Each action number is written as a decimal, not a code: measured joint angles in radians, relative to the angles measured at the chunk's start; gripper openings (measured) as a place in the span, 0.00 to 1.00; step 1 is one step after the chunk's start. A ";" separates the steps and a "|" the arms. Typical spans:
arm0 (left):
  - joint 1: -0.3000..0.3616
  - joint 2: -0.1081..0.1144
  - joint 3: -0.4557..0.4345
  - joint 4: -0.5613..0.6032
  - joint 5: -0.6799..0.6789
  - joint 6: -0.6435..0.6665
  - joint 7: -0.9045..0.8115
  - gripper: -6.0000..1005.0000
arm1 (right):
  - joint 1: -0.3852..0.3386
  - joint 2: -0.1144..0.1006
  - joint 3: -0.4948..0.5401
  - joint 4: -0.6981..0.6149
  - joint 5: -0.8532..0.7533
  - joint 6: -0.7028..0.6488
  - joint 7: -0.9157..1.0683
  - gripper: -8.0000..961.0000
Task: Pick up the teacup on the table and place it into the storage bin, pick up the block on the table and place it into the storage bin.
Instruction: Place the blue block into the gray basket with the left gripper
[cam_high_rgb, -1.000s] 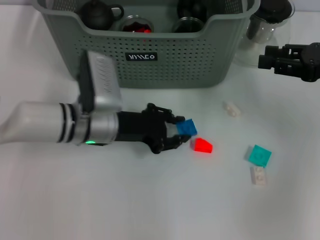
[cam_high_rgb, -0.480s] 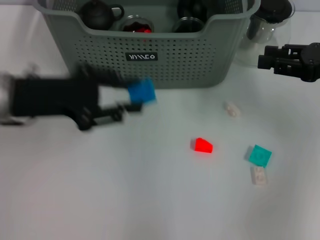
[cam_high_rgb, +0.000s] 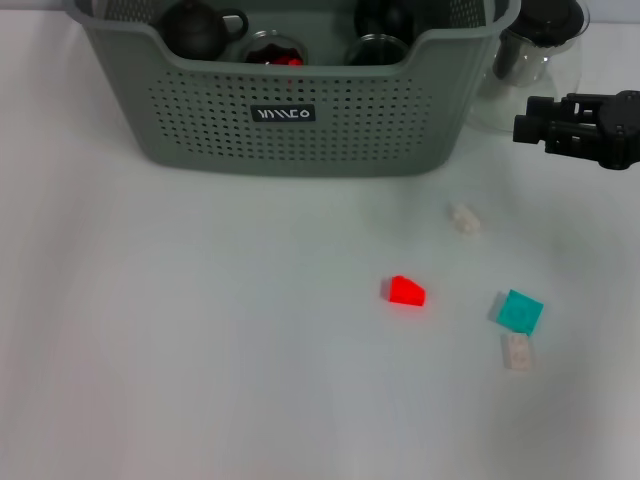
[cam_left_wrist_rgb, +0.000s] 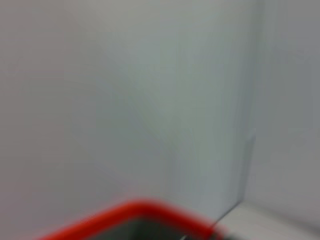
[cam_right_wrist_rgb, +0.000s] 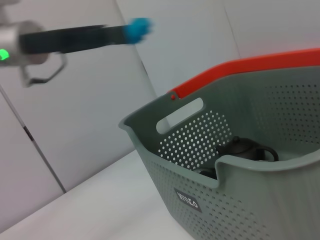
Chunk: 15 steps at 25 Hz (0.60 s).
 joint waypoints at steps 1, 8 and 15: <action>-0.021 0.011 0.040 -0.028 0.052 -0.059 -0.032 0.42 | 0.000 0.000 0.000 0.000 0.000 0.000 0.000 0.51; -0.157 0.032 0.187 -0.269 0.398 -0.370 -0.197 0.47 | 0.009 0.006 -0.001 0.001 0.000 0.001 -0.013 0.51; -0.264 0.024 0.219 -0.457 0.591 -0.453 -0.289 0.52 | 0.008 0.008 -0.002 0.002 0.000 0.001 -0.016 0.51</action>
